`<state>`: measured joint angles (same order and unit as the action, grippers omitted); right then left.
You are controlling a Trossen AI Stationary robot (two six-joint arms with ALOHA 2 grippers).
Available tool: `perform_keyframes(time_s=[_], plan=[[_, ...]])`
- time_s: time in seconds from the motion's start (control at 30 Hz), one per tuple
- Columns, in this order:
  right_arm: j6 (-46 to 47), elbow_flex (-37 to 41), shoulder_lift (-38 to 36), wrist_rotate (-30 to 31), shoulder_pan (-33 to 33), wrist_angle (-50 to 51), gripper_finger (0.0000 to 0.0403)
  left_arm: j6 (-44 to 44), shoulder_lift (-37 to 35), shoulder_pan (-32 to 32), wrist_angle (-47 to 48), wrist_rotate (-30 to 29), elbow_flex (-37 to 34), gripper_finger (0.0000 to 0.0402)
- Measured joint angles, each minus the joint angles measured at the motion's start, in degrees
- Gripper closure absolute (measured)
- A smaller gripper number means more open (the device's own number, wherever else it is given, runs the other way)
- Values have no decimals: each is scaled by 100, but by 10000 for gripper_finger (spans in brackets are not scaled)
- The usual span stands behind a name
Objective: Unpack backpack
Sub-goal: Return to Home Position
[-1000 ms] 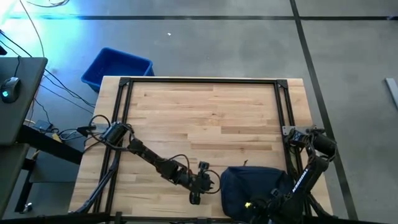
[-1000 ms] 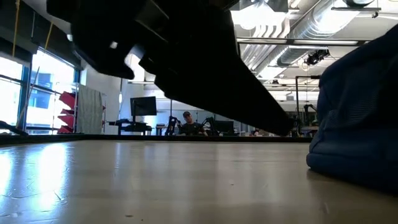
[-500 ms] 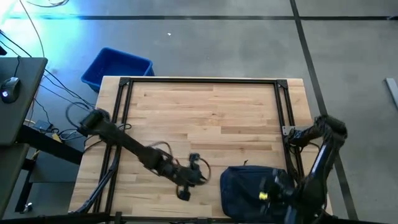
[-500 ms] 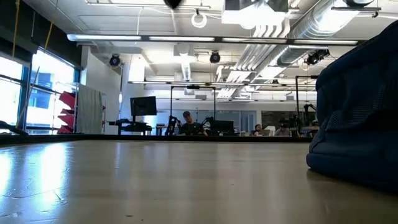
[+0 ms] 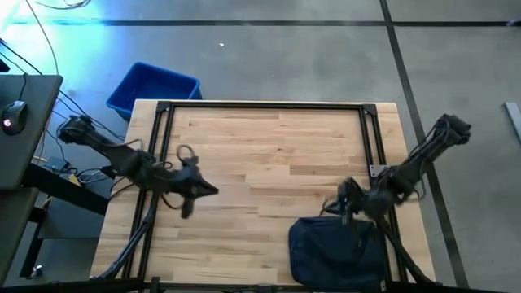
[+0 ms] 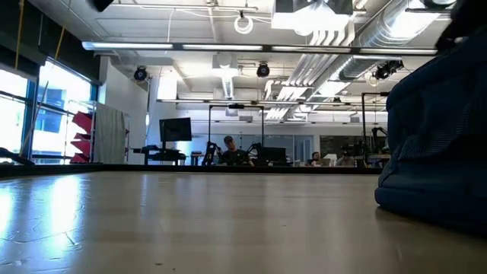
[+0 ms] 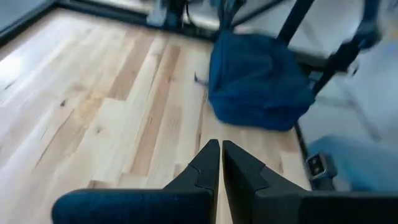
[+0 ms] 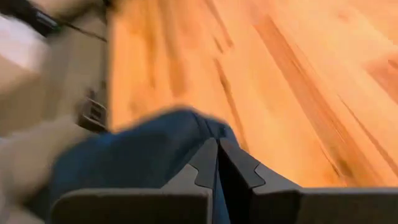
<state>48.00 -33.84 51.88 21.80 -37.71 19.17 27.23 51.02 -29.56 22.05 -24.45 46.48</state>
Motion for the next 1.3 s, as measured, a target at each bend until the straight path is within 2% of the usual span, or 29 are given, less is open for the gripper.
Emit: perform_keyframes(time_s=[0.1, 0.2, 0.3, 0.4, 0.53, 0.63, 0.8, 0.87, 0.93, 1.1, 1.17, 1.3], plan=[[-996, 863, -545, -853, 943, -1306, 403, 85, -834, 132, -685, 93, -1013, 401], [-1779, 1358, -983, -1687, 1939, -2125, 403, 113, -1675, 351, -1289, 199, -1920, 401], [-2320, 1626, -1322, -2444, 2784, -2354, 403, 57, -2493, 570, -1940, 290, -2765, 401], [-2746, 1739, -1702, -2949, 3408, -2440, 403, -124, -3298, 807, -2450, 544, -3428, 401], [-3085, 1904, -2237, -3165, 3981, -2312, 403, -173, -4322, 1231, -2384, 684, -4027, 402], [-3149, 2063, -2653, -3477, 4316, -2347, 403, -134, -5002, 1581, -2249, 1063, -4237, 401], [-2997, 2538, -3215, -4161, 4741, -2413, 403, -328, -4954, 2136, -2333, 1522, -4327, 401], [-2982, 2743, -3407, -4212, 4866, -2465, 403, -376, -4959, 2432, -2488, 1681, -4424, 401], [-2990, 2959, -3568, -4294, 4976, -2605, 403, -346, -4958, 2758, -2667, 2118, -4578, 401], [-3050, 3328, -3880, -4740, 5226, -3062, 403, -251, -4861, 3526, -2602, 2681, -4584, 401], [-3170, 3328, -3899, -4586, 5263, -3097, 403, -296, -4837, 3747, -2683, 2899, -4582, 401], [-3622, 3328, -3888, -3700, 5271, -3201, 403, -581, -4791, 3993, -2699, 2885, -4582, 401]])
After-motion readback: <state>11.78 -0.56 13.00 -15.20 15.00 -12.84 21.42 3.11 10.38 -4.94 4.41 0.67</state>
